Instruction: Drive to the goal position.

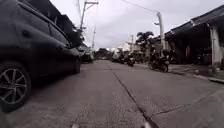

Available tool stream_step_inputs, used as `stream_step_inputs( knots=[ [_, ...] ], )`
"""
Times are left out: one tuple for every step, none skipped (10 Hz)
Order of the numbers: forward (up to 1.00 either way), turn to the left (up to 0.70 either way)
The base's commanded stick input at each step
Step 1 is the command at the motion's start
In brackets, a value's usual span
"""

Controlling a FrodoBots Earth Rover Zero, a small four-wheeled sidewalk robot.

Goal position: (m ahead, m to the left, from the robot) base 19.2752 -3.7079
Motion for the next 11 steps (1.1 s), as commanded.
stream_step_inputs(
  knots=[
    [0.7,0.0],
    [0.7,0.0],
    [0.7,0.0],
    [0.7,0.0],
    [0.7,0.0],
    [0.7,0.0],
    [0.7,0.0],
    [0.7,0.0],
    [0.7,0.0],
    [0.7,0.0],
    [0.7,0.0]
  ],
)
